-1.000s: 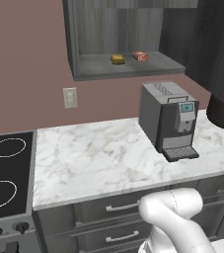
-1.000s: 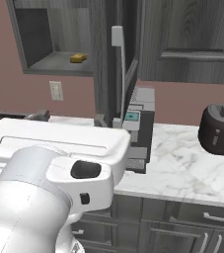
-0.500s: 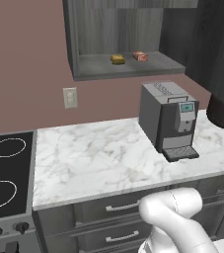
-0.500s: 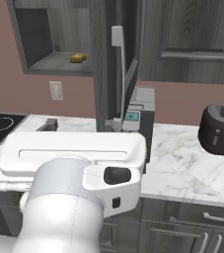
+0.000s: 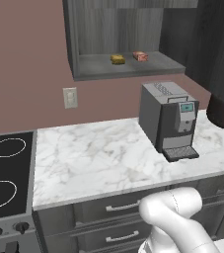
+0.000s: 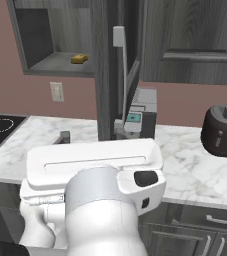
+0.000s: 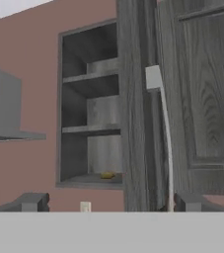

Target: Pick up the sponge and bar soap from the sink, and place them back in the cabinet, and close the cabinet door.

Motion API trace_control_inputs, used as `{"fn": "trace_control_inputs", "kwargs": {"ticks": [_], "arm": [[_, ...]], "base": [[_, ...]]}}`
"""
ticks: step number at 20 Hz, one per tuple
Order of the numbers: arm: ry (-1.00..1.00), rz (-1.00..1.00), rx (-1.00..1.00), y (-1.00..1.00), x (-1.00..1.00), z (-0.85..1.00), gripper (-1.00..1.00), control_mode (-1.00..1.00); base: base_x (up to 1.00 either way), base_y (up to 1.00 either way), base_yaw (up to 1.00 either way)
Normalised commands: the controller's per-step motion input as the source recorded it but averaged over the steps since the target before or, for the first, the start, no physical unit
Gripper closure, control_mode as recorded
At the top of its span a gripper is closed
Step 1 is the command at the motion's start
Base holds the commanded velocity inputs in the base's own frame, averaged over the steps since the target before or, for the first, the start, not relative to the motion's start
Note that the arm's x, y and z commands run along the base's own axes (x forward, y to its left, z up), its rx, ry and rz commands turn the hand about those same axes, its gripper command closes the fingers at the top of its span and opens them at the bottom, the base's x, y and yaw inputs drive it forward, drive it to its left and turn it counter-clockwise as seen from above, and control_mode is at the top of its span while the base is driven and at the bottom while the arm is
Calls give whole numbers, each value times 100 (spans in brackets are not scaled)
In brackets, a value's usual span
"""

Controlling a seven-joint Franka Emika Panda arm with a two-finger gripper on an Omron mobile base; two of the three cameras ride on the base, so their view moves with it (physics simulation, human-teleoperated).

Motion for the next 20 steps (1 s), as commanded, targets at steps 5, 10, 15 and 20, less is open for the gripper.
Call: {"fn": "trace_control_inputs", "kwargs": {"ticks": [5,10,15,20], "arm": [[0,10,0,-18,20,0,-100,-100],[0,9,0,-14,26,-2,-100,-100],[0,9,0,-13,29,-6,-100,-100],[0,9,0,-15,31,-6,-100,-100]], "base": [[0,0,0],[0,0,0],[0,0,0],[0,0,0]]}}
